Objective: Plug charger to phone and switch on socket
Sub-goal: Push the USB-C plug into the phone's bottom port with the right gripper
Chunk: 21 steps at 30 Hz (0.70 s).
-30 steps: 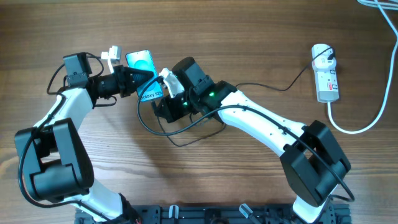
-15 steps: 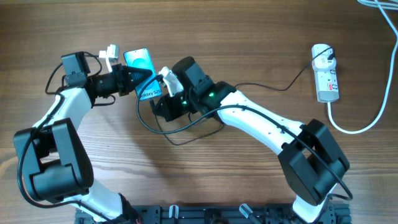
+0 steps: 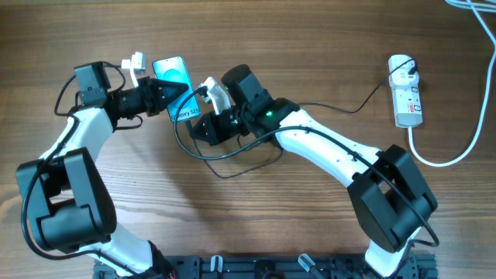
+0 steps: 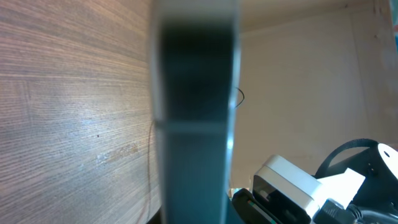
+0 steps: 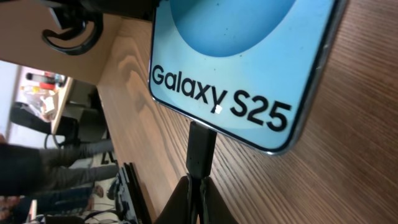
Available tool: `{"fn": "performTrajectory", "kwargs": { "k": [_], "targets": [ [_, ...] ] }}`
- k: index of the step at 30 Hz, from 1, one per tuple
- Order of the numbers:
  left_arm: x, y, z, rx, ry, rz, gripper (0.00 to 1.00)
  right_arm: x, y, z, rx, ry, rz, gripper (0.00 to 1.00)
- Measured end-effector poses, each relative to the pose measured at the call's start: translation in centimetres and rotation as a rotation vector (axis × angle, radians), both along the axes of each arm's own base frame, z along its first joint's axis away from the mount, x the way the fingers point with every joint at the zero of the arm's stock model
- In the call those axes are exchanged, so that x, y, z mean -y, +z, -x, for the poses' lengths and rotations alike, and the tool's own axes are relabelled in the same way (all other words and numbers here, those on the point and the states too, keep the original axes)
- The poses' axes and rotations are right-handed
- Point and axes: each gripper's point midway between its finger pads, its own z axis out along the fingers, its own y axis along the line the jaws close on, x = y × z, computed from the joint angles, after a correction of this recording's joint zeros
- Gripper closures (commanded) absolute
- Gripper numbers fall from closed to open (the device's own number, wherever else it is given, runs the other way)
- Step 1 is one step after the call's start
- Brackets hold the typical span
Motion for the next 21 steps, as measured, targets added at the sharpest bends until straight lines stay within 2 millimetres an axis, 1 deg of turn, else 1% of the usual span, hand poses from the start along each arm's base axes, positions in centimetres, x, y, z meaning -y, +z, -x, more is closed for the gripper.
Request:
{"fn": "performTrajectory", "kwargs": {
  "k": [6, 18, 19, 20, 21],
  "targets": [
    [-0.29, 0.17, -0.2, 0.006, 0.007, -0.002, 0.96, -0.11, 0.36, -0.22, 0.011, 0.007, -0.027, 0.96],
    [-0.34, 0.19, -0.22, 0.006, 0.008, -0.003, 0.96, -0.12, 0.38, -0.24, 0.013, 0.007, -0.028, 0.95],
    [-0.34, 0.19, -0.22, 0.006, 0.008, -0.003, 0.96, -0.12, 0.38, -0.24, 0.013, 0.007, -0.028, 0.87],
    [-0.34, 0.19, -0.22, 0.006, 0.008, -0.003, 0.96, -0.12, 0.37, -0.24, 0.012, 0.007, -0.027, 0.76],
    [-0.33, 0.19, -0.22, 0.007, 0.008, -0.003, 0.96, -0.15, 0.43, -0.31, 0.02, 0.008, -0.03, 0.63]
  ]
}}
